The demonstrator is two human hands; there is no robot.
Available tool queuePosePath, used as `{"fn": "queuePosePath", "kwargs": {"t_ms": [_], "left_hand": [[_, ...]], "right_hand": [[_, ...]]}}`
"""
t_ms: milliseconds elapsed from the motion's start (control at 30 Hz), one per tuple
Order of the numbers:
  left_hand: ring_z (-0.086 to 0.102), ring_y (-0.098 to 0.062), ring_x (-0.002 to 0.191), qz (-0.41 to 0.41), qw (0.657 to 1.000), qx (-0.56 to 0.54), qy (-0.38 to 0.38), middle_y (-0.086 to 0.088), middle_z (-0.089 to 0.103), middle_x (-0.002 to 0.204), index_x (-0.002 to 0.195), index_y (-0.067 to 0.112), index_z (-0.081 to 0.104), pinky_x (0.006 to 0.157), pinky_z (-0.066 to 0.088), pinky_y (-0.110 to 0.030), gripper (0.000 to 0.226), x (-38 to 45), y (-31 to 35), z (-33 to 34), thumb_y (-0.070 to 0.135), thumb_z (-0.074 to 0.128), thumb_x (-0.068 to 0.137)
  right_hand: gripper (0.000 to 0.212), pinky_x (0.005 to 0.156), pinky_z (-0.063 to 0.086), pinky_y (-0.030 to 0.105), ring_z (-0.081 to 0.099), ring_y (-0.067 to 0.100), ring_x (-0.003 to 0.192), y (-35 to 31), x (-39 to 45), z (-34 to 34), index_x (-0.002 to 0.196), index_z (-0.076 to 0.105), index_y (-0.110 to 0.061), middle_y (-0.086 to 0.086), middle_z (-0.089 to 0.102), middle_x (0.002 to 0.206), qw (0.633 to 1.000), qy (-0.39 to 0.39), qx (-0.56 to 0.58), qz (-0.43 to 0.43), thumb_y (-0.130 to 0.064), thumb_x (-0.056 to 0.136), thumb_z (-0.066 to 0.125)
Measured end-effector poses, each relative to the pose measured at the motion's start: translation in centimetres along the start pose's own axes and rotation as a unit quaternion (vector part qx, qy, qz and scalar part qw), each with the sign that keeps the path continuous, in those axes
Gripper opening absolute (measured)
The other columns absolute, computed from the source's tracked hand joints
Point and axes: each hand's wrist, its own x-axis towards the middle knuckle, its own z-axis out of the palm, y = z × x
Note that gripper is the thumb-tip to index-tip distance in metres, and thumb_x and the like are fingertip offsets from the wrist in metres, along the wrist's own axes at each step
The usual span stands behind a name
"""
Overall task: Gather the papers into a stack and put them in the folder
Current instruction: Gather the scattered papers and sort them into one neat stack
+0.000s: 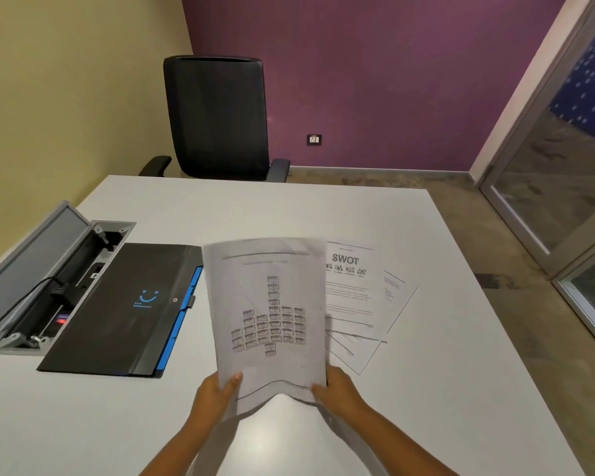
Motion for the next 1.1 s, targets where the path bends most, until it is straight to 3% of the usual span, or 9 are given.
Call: {"fn": "queuePosePath", "kwargs": {"t_ms": [267, 500, 600, 667, 767, 867, 967, 1033, 1100], "left_hand": [[0.052, -0.041, 0.114, -0.117, 0.991, 0.029, 0.062, -0.025, 0.053, 0.129, 0.126, -0.007, 0.047, 0.093, 0.044, -0.044, 0.039, 1.0, -1.1, -1.1, 0.014, 0.049, 0.092], [0.052, -0.039, 0.11, -0.1, 0.98, 0.056, 0.162, -0.023, 0.053, 0.125, 0.122, -0.001, 0.049, 0.097, 0.042, -0.047, 0.033, 1.0, -1.3, -1.7, 0.011, 0.048, 0.092], [0.055, -0.039, 0.104, -0.082, 0.977, 0.053, 0.187, -0.023, 0.052, 0.123, 0.118, 0.001, 0.053, 0.093, 0.046, -0.049, 0.029, 1.2, -1.0, -1.6, 0.013, 0.049, 0.092], [0.057, -0.039, 0.098, -0.073, 0.978, 0.044, 0.192, -0.023, 0.055, 0.118, 0.112, 0.0, 0.057, 0.091, 0.049, -0.05, 0.024, 1.3, -0.7, -1.3, 0.01, 0.051, 0.091], [0.058, -0.041, 0.096, -0.062, 0.977, 0.025, 0.201, -0.019, 0.053, 0.111, 0.104, -0.001, 0.062, 0.09, 0.049, -0.048, 0.019, 1.0, 0.2, -0.7, 0.006, 0.054, 0.089], [0.057, -0.04, 0.1, -0.048, 0.979, 0.019, 0.196, -0.02, 0.052, 0.115, 0.097, 0.0, 0.064, 0.093, 0.048, -0.047, 0.014, 1.0, 0.4, -0.1, 0.004, 0.056, 0.087], [0.058, -0.038, 0.101, -0.036, 0.982, 0.009, 0.184, -0.02, 0.055, 0.118, 0.086, 0.005, 0.065, 0.091, 0.05, -0.047, 0.01, 0.7, 0.4, 0.1, 0.001, 0.055, 0.085], [0.057, -0.038, 0.103, -0.026, 0.981, -0.002, 0.193, -0.02, 0.054, 0.119, 0.082, 0.005, 0.064, 0.089, 0.05, -0.043, 0.013, 0.5, 0.6, 0.2, -0.001, 0.054, 0.086], [0.055, -0.038, 0.107, -0.014, 0.98, -0.004, 0.2, -0.02, 0.051, 0.121, 0.086, 0.002, 0.064, 0.089, 0.048, -0.039, 0.014, 0.2, 1.0, 0.1, -0.003, 0.051, 0.087]], "right_hand": [[0.034, 0.056, 0.041, 0.002, 0.057, 0.004, 0.077, 1.0, 1.0, 0.5, 0.113, 0.061, -0.013, -0.004, 0.064, 0.093, 0.999, 0.02, 0.039, 0.01, -0.022, 0.081, 0.068], [0.021, 0.082, 0.039, 0.016, 0.056, 0.019, 0.108, 3.5, 1.6, -1.7, 0.107, 0.065, -0.012, -0.002, 0.055, 0.102, 0.98, 0.195, -0.023, -0.022, -0.018, 0.088, 0.059], [0.039, 0.102, 0.035, 0.029, 0.035, 0.024, 0.13, 4.7, 1.8, -2.7, 0.125, 0.054, -0.022, 0.004, 0.044, 0.138, 0.96, 0.214, -0.18, -0.028, -0.032, 0.087, 0.058], [0.055, 0.114, 0.019, 0.04, 0.015, 0.028, 0.142, 5.1, 2.0, -3.0, 0.136, 0.042, -0.032, 0.003, 0.02, 0.155, 0.958, 0.144, -0.246, -0.029, -0.05, 0.085, 0.054], [0.088, 0.116, 0.005, 0.05, -0.002, 0.026, 0.145, 5.0, 2.2, -2.8, 0.139, 0.032, -0.04, -0.001, 0.002, 0.158, 0.962, 0.03, -0.273, -0.015, -0.084, 0.063, 0.031], [0.091, 0.114, 0.001, 0.056, -0.003, 0.021, 0.146, 4.9, 2.6, -3.6, 0.139, 0.031, -0.042, -0.005, 0.003, 0.158, 0.959, 0.014, -0.282, -0.005, -0.088, 0.061, 0.02], [0.128, 0.114, 0.002, 0.056, 0.002, 0.017, 0.146, 5.7, 2.8, -5.0, 0.136, 0.035, -0.044, -0.011, 0.009, 0.157, 0.957, 0.011, -0.291, -0.001, -0.095, 0.029, -0.011], [0.102, 0.115, 0.003, 0.053, 0.008, 0.016, 0.145, 5.8, 2.5, -6.1, 0.132, 0.043, -0.042, -0.013, 0.017, 0.156, 0.96, 0.011, -0.28, 0.015, -0.094, 0.052, 0.006], [0.054, 0.115, 0.005, 0.049, 0.019, 0.016, 0.143, 5.9, 2.1, -7.0, 0.127, 0.05, -0.037, -0.011, 0.031, 0.151, 0.958, 0.027, -0.283, 0.037, -0.067, 0.085, 0.033]]}}
